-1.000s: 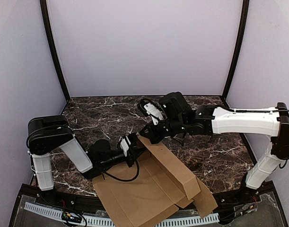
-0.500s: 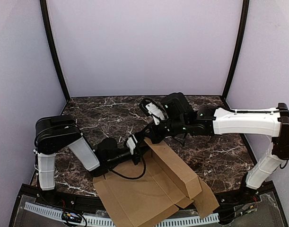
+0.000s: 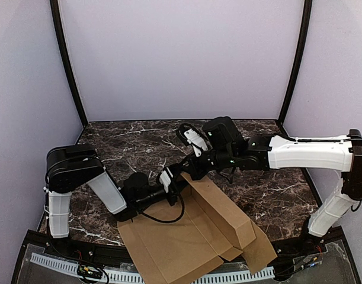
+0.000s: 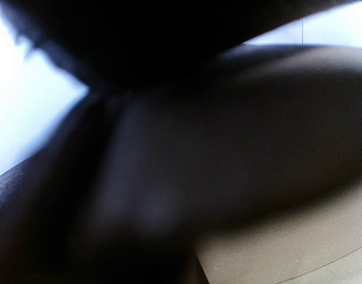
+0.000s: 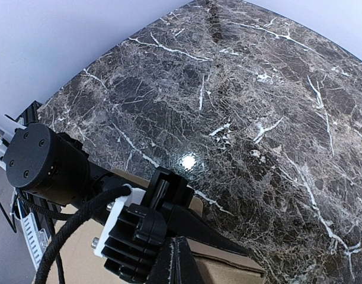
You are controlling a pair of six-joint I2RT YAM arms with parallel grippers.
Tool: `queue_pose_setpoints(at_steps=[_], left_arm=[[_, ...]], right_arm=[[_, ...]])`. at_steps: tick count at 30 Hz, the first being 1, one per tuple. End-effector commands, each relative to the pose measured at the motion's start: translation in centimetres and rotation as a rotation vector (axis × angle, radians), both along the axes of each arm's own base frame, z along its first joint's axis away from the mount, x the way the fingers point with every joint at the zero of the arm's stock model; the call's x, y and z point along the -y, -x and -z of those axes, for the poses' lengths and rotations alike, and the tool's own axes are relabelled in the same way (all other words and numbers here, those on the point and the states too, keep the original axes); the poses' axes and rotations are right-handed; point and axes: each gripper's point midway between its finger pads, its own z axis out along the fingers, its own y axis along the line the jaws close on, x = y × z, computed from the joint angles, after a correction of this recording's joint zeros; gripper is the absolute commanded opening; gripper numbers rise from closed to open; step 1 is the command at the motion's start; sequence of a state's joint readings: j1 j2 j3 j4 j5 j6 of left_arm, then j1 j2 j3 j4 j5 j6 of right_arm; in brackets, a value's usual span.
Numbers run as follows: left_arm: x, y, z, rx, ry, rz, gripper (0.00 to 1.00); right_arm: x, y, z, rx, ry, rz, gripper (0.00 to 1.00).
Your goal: Fold the paper box
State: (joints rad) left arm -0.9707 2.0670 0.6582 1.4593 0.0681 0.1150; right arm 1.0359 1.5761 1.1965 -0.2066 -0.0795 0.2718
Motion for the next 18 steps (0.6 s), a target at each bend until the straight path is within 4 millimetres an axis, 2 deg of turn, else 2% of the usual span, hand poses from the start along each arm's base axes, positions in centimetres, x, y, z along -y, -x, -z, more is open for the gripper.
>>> queue_pose_setpoints(at_steps=[1, 4, 9, 18], left_arm=[[-0.2, 0.0, 0.8, 0.022, -0.039, -0.005, 0.07], [-0.2, 0.0, 0.7, 0.020, -0.037, -0.007, 0.22], [-0.5, 0.1, 0.4, 0.029, -0.027, -0.014, 0.31], [-0.6, -0.2, -2.1, 0.063, 0.014, -0.029, 0.32]], right_arm=[[0.7, 1.1, 1.5, -0.047, 0.039, -0.016, 0.00], [0.9, 1.2, 1.7, -0.052, 0.042, -0.010, 0.00], [1.2, 1.3, 1.9, -0.060, 0.043, -0.005, 0.00], [1.3, 1.4, 2.1, -0.061, 0.045, -0.006, 0.00]])
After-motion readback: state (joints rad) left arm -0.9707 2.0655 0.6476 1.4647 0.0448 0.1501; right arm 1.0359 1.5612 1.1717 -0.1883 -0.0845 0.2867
